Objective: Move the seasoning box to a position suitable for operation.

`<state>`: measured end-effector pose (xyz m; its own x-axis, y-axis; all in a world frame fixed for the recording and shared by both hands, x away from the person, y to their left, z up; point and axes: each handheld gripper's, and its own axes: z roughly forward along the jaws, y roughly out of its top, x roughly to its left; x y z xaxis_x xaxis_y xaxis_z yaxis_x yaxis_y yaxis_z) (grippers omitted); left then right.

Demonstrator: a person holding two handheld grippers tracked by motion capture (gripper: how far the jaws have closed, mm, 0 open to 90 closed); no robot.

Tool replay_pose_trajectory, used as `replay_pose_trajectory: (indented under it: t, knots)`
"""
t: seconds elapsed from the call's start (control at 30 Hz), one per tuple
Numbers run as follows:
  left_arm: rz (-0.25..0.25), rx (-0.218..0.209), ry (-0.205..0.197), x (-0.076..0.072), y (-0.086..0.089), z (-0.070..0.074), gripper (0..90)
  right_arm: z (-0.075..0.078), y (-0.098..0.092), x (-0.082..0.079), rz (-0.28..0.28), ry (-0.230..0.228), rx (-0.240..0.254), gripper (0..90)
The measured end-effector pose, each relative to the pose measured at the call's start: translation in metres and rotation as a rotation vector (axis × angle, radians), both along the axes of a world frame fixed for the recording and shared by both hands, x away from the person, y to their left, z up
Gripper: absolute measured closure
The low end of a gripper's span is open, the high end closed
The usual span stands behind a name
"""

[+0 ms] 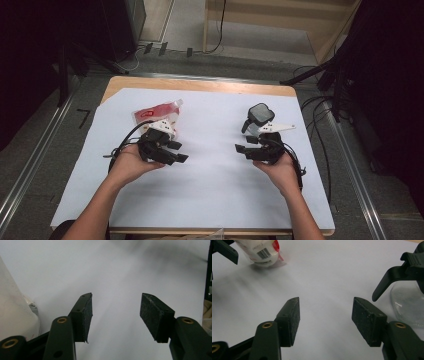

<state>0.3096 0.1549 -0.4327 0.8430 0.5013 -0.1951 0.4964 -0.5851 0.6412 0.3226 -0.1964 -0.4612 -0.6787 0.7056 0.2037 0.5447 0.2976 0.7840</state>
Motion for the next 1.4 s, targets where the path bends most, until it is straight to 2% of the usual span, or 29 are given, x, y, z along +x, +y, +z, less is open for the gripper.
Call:
replay_pose_trajectory:
  t: [0.1,0.13,0.23,0.37,0.43,0.53,0.6,0.67,0.73,0.77,0.87,0.9,0.97,1.03,1.23,1.3,1.37,1.4]
  knots:
    - [-0.010,-0.001,0.011,-0.001,0.000,-0.002,42.1,0.000,0.001,-0.001,0.016,-0.003,-0.012,40.0]
    - [-0.009,0.005,0.011,-0.002,-0.001,-0.003,41.5,-0.002,0.002,0.000,0.032,0.024,-0.008,40.9]
    - [-0.020,0.019,0.004,-0.003,-0.001,-0.002,43.8,-0.004,0.003,0.001,0.044,0.046,-0.017,42.3]
    - [-0.016,-0.009,-0.017,-0.003,0.001,-0.001,44.7,-0.003,0.003,0.000,0.053,0.027,-0.021,42.1]
    - [-0.007,0.002,-0.037,-0.005,0.003,-0.001,44.9,-0.001,0.001,-0.003,0.050,0.016,-0.021,42.0]
    - [0.000,-0.005,-0.047,-0.006,0.006,-0.002,45.0,0.000,-0.002,-0.007,0.048,0.002,-0.020,42.1]
    - [-0.002,-0.010,-0.028,-0.006,0.006,-0.002,45.4,-0.001,-0.004,-0.007,0.058,0.009,-0.027,43.4]
    - [-0.004,-0.009,-0.022,-0.007,0.005,-0.003,46.0,-0.001,-0.005,-0.007,0.053,0.035,-0.031,45.4]
    - [-0.018,-0.004,-0.032,-0.007,0.003,-0.003,45.8,-0.002,-0.006,-0.006,0.049,0.045,-0.021,45.7]
    - [-0.018,-0.019,-0.022,-0.007,0.002,-0.004,45.8,-0.002,-0.006,-0.006,0.040,0.054,-0.016,46.8]
    - [-0.031,-0.019,-0.021,-0.006,-0.001,-0.004,45.3,-0.004,-0.009,-0.004,0.036,0.061,0.003,47.7]
    - [-0.038,-0.016,-0.028,-0.006,-0.002,-0.005,45.3,-0.004,-0.009,-0.004,0.036,0.061,0.003,47.7]
    - [-0.044,-0.022,-0.014,-0.005,-0.003,-0.004,44.1,-0.005,-0.010,-0.003,0.036,0.047,-0.004,47.7]
    - [-0.055,-0.022,-0.033,-0.005,-0.004,-0.004,41.9,-0.007,-0.010,-0.002,0.036,0.047,-0.010,46.3]
    - [-0.053,-0.023,-0.025,-0.005,-0.003,-0.004,41.3,-0.007,-0.016,0.002,0.027,0.026,-0.026,42.7]
    - [-0.051,-0.039,-0.029,-0.004,-0.003,-0.002,41.2,-0.006,-0.018,0.002,0.017,0.023,-0.009,41.8]
    - [-0.045,-0.068,-0.032,-0.004,-0.001,-0.001,41.3,-0.005,-0.020,0.002,0.012,0.012,-0.014,41.0]
    - [-0.043,-0.062,-0.032,-0.004,0.000,0.000,41.4,-0.005,-0.021,0.002,0.010,0.004,-0.011,40.5]
